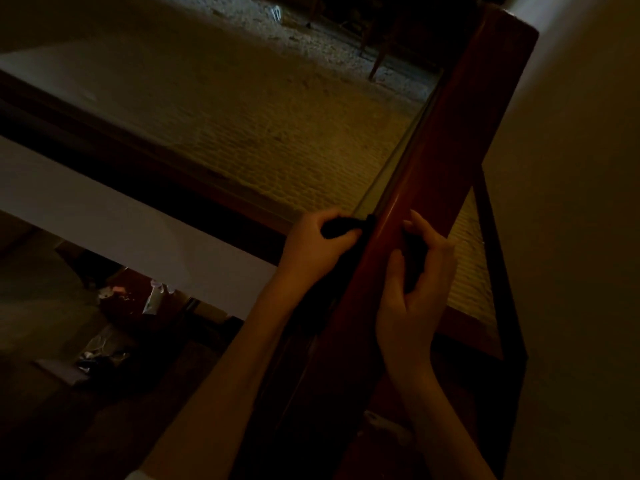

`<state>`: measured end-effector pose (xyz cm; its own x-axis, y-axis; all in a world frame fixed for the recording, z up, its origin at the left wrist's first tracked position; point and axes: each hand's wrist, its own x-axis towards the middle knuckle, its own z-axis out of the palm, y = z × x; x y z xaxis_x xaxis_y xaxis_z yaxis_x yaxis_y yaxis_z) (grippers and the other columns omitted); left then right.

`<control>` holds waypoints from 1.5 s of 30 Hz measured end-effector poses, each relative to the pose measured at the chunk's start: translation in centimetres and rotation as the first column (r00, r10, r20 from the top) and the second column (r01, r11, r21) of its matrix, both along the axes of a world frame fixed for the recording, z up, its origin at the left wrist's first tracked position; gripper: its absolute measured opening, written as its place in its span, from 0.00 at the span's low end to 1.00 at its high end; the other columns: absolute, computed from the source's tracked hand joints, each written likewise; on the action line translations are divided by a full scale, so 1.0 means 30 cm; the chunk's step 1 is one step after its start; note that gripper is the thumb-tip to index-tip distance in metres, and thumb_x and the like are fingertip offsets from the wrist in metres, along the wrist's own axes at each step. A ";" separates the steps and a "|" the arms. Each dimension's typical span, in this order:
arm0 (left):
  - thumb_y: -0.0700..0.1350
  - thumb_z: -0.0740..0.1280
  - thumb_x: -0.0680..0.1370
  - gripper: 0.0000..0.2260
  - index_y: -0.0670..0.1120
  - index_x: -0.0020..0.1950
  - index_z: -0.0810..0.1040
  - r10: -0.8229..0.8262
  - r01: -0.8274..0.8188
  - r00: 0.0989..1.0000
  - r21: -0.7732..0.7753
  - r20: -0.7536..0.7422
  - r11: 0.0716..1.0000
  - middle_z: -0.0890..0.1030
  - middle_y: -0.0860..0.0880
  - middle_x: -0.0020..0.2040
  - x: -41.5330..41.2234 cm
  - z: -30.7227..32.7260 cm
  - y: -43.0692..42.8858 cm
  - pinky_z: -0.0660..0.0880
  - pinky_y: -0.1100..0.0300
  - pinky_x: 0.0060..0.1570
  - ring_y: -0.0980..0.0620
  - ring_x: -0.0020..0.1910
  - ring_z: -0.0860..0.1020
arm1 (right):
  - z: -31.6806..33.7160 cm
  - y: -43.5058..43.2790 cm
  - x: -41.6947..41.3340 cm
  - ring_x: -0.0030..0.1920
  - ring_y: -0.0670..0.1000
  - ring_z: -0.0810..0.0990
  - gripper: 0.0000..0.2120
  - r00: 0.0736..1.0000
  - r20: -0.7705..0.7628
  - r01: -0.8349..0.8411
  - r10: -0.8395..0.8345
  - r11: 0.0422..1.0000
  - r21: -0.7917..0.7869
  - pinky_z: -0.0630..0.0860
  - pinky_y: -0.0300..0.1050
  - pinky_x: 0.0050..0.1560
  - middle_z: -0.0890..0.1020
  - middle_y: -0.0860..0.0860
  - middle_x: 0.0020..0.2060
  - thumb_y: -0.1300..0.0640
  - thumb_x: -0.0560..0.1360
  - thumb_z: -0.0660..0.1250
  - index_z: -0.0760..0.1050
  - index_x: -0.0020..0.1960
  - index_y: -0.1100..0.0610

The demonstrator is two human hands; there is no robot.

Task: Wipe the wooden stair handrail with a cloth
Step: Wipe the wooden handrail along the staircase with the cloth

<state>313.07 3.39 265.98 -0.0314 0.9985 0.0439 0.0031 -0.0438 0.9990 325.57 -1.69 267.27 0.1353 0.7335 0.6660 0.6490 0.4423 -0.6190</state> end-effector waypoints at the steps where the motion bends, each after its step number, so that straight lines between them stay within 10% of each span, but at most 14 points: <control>1: 0.43 0.71 0.76 0.03 0.47 0.49 0.83 -0.017 0.017 0.999 -0.006 -0.034 1.000 0.84 0.49 0.43 -0.019 -0.021 -0.034 0.80 0.56 0.43 0.53 0.43 0.83 | 0.001 0.000 0.000 0.63 0.49 0.73 0.19 1.000 -0.003 -0.002 0.002 1.000 0.005 0.70 0.50 0.64 0.76 0.52 0.60 0.63 0.79 0.62 0.70 0.69 0.57; 19: 0.43 0.65 0.80 0.06 0.49 0.56 0.78 0.123 -0.136 0.986 0.121 0.110 0.983 0.80 0.52 0.52 0.138 0.159 0.241 0.76 0.57 0.57 0.55 0.54 0.79 | 0.014 0.000 -0.017 0.64 0.55 0.73 0.20 0.999 0.034 0.019 -0.019 1.000 0.012 0.68 0.57 0.64 0.76 0.55 0.61 0.69 0.75 0.66 0.73 0.66 0.62; 27: 0.41 0.65 0.80 0.09 0.56 0.52 0.79 0.044 -0.046 0.999 0.120 0.018 0.992 0.83 0.64 0.45 0.046 -0.016 -0.004 0.74 0.73 0.41 0.67 0.46 0.80 | 0.015 0.004 -0.022 0.66 0.53 0.71 0.19 0.997 0.075 0.030 -0.029 0.999 -0.015 0.66 0.54 0.66 0.75 0.53 0.62 0.65 0.75 0.66 0.74 0.66 0.58; 45: 0.44 0.62 0.82 0.12 0.44 0.63 0.79 0.179 -0.208 0.975 0.253 0.135 0.945 0.81 0.46 0.59 0.174 0.171 0.273 0.76 0.56 0.57 0.51 0.58 0.79 | 0.016 0.008 -0.017 0.69 0.55 0.69 0.19 0.984 0.174 0.043 -0.040 0.999 -0.016 0.66 0.58 0.67 0.75 0.54 0.64 0.60 0.77 0.61 0.74 0.67 0.58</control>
